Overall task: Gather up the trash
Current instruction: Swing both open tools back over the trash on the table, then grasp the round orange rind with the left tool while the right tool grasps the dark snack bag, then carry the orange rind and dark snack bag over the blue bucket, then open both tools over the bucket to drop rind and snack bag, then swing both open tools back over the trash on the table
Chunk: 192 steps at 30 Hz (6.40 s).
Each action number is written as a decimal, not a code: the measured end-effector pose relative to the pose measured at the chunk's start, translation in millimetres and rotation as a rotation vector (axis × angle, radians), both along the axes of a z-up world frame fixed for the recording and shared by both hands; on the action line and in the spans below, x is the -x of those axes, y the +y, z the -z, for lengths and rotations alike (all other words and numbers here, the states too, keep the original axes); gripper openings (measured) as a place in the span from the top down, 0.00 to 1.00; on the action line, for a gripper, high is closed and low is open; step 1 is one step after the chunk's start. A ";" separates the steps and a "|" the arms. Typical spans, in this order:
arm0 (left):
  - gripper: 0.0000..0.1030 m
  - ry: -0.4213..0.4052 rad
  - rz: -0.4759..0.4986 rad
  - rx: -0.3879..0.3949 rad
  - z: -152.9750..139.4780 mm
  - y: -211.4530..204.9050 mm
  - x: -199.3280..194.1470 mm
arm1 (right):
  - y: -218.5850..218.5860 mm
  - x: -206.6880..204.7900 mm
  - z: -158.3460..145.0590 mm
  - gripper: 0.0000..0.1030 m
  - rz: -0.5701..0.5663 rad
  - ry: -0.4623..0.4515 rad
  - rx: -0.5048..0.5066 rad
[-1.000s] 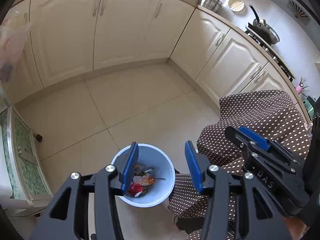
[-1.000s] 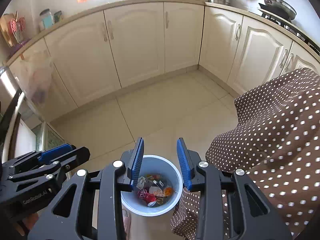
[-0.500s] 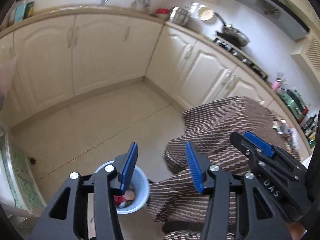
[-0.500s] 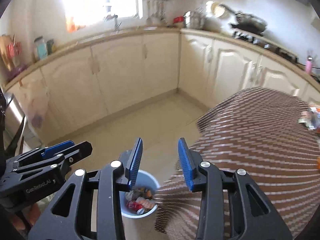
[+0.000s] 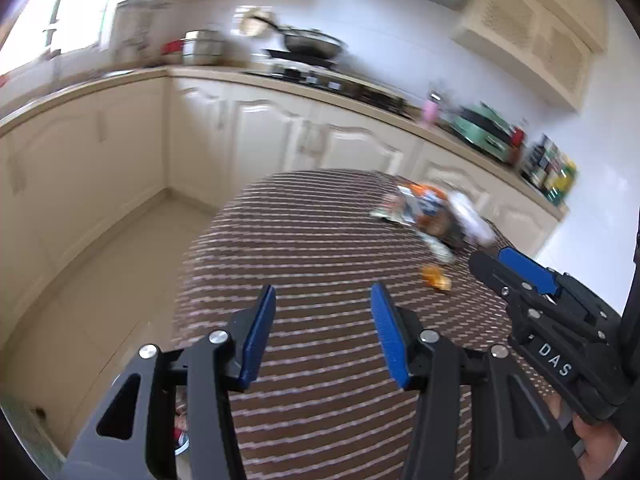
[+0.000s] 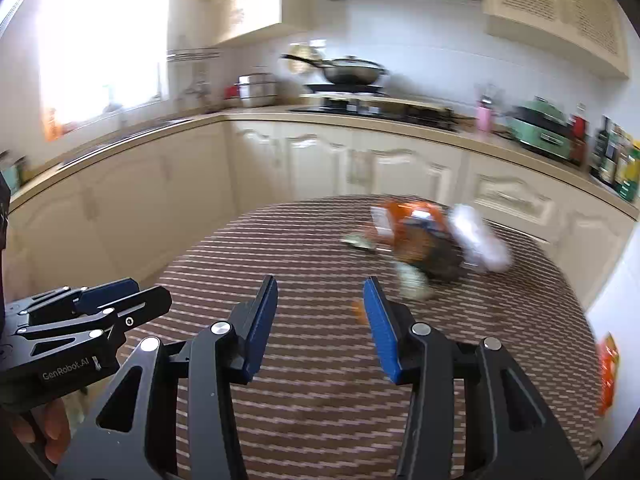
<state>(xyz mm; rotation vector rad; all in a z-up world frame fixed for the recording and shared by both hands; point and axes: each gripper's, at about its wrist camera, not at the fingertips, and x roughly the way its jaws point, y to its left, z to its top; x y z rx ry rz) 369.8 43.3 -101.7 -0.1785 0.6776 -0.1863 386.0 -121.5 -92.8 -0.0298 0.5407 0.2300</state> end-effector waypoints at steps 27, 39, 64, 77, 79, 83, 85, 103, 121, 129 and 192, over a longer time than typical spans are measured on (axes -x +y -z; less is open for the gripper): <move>0.67 0.204 0.206 -0.162 67.9 -159.9 -117.9 | -127.2 -53.1 39.3 0.50 0.147 0.130 -0.037; 0.69 0.139 0.043 -0.081 44.2 -93.7 -134.6 | -93.7 -108.8 49.4 0.50 0.058 0.192 0.055; 0.69 0.148 0.079 -0.037 50.5 -61.6 -132.4 | -60.5 -175.5 78.1 0.75 -0.104 0.314 0.278; 0.69 0.104 0.038 -0.007 23.4 -33.4 -92.5 | -47.4 -106.1 28.9 0.83 -0.105 0.175 0.176; 0.69 0.092 0.025 0.002 16.5 -24.5 -83.1 | -35.5 -90.7 18.2 0.83 -0.134 0.152 0.159; 0.69 0.064 -0.013 0.005 3.0 -3.3 -55.6 | -1.1 -64.3 2.2 0.83 -0.209 0.121 0.109; 0.69 0.047 -0.038 0.001 -2.5 10.1 -39.2 | 16.4 -53.2 -2.2 0.83 -0.241 0.112 0.074; 0.69 0.154 -0.441 0.043 63.8 241.9 106.4 | 269.4 37.0 53.7 0.83 -0.677 0.272 -0.025; 0.69 0.404 -0.490 0.193 221.2 324.7 61.3 | 360.0 0.1 191.1 0.82 -0.589 0.390 0.197; 0.60 0.461 -0.486 0.267 248.2 336.9 31.8 | 355.1 -14.2 212.1 0.82 -0.545 0.438 0.178; 0.40 0.044 -0.015 -0.054 -15.5 7.2 12.4 | -31.5 -0.3 -10.5 0.39 -0.071 0.004 -0.084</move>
